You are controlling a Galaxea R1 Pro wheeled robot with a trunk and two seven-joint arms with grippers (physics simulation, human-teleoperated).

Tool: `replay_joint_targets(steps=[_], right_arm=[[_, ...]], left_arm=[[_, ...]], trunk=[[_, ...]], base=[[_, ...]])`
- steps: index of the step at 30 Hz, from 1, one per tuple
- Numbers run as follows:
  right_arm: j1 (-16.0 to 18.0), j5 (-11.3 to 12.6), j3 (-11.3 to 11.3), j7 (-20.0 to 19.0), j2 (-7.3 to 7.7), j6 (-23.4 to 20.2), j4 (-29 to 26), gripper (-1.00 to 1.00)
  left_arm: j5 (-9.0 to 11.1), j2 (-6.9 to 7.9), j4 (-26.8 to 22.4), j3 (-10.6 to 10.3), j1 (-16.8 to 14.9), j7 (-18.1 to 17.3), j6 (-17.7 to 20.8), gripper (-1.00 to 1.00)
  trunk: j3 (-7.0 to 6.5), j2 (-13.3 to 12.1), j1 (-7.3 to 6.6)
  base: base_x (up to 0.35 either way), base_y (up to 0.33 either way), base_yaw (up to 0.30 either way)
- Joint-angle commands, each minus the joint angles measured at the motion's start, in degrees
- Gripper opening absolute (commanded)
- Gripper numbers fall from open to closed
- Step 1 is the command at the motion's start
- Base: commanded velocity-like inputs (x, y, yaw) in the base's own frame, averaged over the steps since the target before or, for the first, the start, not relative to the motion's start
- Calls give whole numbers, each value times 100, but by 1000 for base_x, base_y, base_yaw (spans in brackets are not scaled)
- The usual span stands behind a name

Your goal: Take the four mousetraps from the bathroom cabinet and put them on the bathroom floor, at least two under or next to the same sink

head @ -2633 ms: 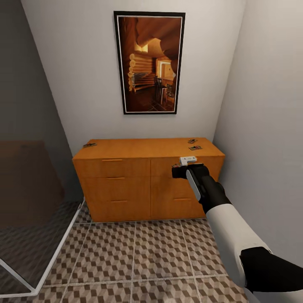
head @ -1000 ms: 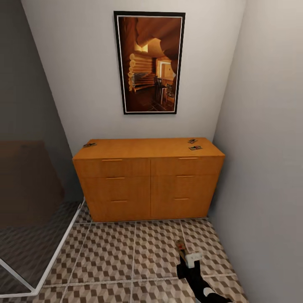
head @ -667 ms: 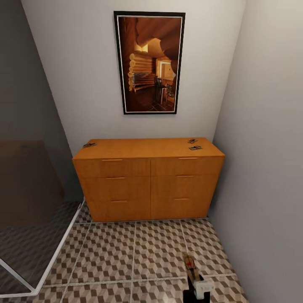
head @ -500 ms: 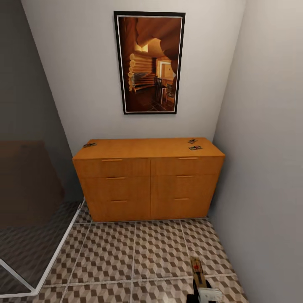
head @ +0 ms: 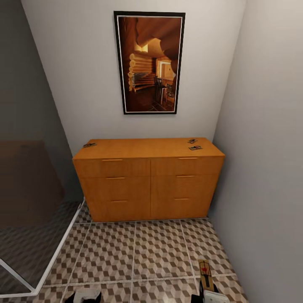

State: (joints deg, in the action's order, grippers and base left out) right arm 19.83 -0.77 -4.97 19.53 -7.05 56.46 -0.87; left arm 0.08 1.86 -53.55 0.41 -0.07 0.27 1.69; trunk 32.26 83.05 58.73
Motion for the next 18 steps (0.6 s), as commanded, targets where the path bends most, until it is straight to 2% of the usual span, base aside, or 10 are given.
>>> replay_joint_targets(steps=[1, 2, 4, 9, 12, 14, 18], right_arm=[[3, -2, -48, 56, 3, -4, 2, -100], [3, -2, -48, 55, 4, -11, 1, -100], [2, -2, -48, 52, 17, -29, 0, -100], [3, -2, -51, 44, 22, -67, -1, -100], [3, -2, -51, 41, 20, -159, -1, -100], [0, -3, -50, 36, 24, -283, -1, -100], [1, -3, -49, 28, 27, -399, -1, -100]], left_arm=[[1, 0, -469, -2, -1, -2, 560, 100], [1, -1, -689, -3, -1, -3, 794, 100], [1, -4, -1465, -4, 0, -3, 1447, 100], [-12, -25, -2498, -5, -6, 6, 2051, 100], [-16, -45, -3026, -5, -32, 3, 2609, 100], [-25, -157, -3335, -5, -111, -4, 3160, 100], [-43, -419, -3486, -9, -496, -6, 3508, 100]], trunk=[[6, 3, 0], [6, 3, 0], [6, 3, 0], [6, 3, 0], [6, 3, 0], [6, 3, 0], [6, 3, 0]], base=[[0, 0, 0], [0, 0, 0], [0, 0, 0], [0, 0, 0], [0, 0, 0], [0, 0, 0], [0, 0, 0]])
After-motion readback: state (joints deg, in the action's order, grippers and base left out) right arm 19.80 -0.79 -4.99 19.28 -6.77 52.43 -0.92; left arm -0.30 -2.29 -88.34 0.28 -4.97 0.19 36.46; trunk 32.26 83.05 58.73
